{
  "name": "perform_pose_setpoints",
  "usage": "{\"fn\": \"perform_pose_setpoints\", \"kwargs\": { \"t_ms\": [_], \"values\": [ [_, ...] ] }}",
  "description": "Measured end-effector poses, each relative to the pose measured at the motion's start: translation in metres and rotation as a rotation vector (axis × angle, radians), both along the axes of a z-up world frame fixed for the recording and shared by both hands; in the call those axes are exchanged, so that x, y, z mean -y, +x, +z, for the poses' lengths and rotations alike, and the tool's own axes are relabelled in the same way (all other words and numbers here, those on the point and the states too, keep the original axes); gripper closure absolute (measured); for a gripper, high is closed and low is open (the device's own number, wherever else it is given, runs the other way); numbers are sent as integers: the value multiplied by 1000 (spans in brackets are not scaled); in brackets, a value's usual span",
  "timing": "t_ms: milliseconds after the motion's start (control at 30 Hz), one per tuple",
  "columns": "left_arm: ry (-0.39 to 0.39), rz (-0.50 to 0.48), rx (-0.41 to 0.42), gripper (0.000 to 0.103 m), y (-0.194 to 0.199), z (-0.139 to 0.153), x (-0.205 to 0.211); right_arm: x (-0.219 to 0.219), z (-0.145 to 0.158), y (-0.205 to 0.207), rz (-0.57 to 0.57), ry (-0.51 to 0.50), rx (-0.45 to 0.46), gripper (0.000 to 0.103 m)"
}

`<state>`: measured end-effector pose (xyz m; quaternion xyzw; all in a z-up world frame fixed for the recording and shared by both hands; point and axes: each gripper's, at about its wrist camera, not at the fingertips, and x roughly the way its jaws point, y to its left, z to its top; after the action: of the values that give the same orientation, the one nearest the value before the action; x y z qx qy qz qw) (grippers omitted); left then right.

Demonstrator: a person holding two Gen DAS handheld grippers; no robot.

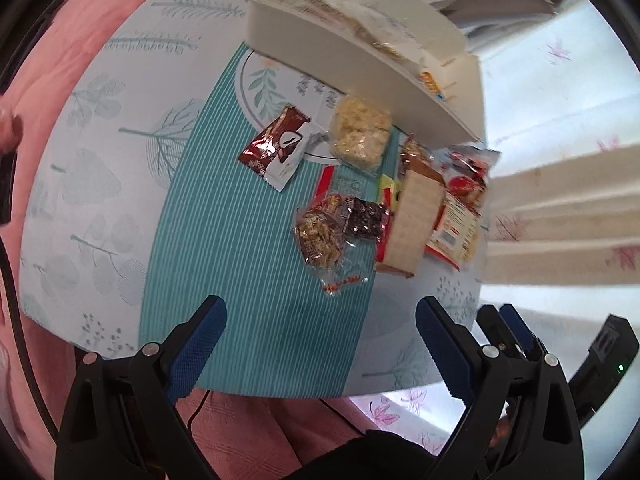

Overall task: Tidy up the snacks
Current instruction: 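Grasp the white LIPO package with the right tool while the left tool grasps the clear nut bag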

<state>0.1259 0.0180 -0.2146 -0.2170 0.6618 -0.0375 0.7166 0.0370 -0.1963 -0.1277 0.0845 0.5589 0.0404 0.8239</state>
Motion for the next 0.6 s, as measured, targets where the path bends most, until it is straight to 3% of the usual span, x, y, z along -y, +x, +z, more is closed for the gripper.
{"fn": "perform_pose_setpoints", "kwargs": {
  "t_ms": [333,533,600],
  "values": [
    [61,212,-136,12,22,-59,21,28,-36,56,56,51,-88,29],
    [77,278,-198,22,31,-82,27,31,-63,80,50,27,-170,29],
    [79,286,-207,29,33,-86,28,32,-69,86,50,21,-187,29]
  ]
}}
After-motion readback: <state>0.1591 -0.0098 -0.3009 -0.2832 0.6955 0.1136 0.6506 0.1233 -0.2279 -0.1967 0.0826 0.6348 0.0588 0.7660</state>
